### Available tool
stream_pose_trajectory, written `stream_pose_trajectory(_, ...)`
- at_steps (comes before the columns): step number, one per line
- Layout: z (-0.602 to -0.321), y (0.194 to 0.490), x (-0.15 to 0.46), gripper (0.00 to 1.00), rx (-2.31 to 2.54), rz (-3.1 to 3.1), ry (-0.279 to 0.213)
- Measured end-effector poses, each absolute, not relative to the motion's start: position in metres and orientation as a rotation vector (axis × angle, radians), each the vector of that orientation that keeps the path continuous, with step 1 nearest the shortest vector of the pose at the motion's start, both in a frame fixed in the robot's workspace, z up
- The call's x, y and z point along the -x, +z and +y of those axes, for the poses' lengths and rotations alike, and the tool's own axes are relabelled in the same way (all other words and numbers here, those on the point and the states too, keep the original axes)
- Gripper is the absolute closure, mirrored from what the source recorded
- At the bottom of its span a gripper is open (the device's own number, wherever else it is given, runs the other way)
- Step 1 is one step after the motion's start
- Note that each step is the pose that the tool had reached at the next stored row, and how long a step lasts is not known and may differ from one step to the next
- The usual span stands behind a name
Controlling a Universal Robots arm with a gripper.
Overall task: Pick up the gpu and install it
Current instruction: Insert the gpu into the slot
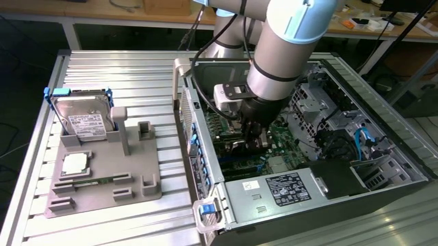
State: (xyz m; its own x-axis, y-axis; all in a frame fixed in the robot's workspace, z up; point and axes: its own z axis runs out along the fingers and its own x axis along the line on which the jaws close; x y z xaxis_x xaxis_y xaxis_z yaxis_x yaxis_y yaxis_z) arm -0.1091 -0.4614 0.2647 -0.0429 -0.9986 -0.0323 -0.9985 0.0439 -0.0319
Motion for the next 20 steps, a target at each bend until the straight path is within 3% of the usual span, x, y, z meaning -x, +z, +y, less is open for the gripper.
stream_pose_trajectory(20,-0.4621,0.2614,0.1100,0.73,2.140,2.240,-0.003)
